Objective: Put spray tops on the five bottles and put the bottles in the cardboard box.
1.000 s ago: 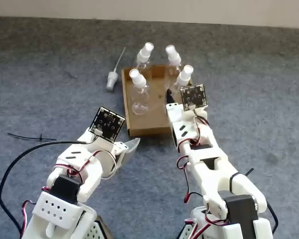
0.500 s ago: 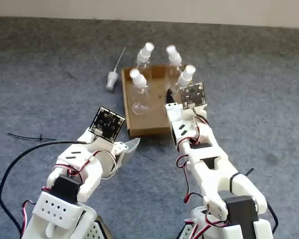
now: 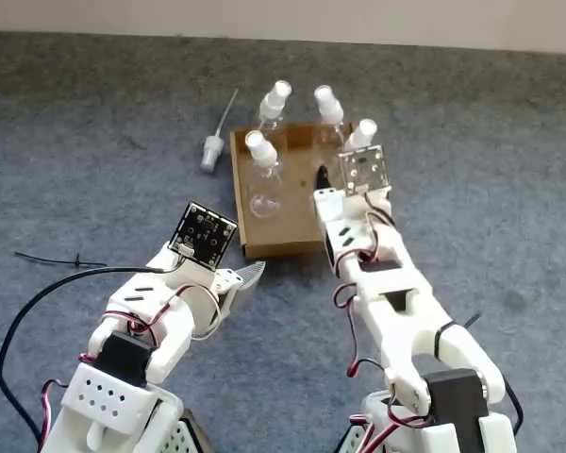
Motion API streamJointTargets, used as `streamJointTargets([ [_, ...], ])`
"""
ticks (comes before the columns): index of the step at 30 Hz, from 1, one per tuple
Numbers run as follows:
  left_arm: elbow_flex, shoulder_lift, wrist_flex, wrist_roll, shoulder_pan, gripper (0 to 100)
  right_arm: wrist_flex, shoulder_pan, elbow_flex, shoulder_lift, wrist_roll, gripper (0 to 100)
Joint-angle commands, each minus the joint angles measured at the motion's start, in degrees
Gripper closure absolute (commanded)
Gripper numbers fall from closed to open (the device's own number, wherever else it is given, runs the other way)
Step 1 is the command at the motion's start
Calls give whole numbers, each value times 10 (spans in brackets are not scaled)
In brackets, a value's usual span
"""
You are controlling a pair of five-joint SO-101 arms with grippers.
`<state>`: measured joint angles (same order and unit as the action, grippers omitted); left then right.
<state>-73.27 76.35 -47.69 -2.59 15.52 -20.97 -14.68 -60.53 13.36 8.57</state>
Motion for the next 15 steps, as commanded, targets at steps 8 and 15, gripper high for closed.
streamJointTargets([
  [8,1,6,11,-15,-6,752,74,3,101,13,6,757],
  [15,1,6,11,-16,-6,752,146,3,138,61,6,757],
])
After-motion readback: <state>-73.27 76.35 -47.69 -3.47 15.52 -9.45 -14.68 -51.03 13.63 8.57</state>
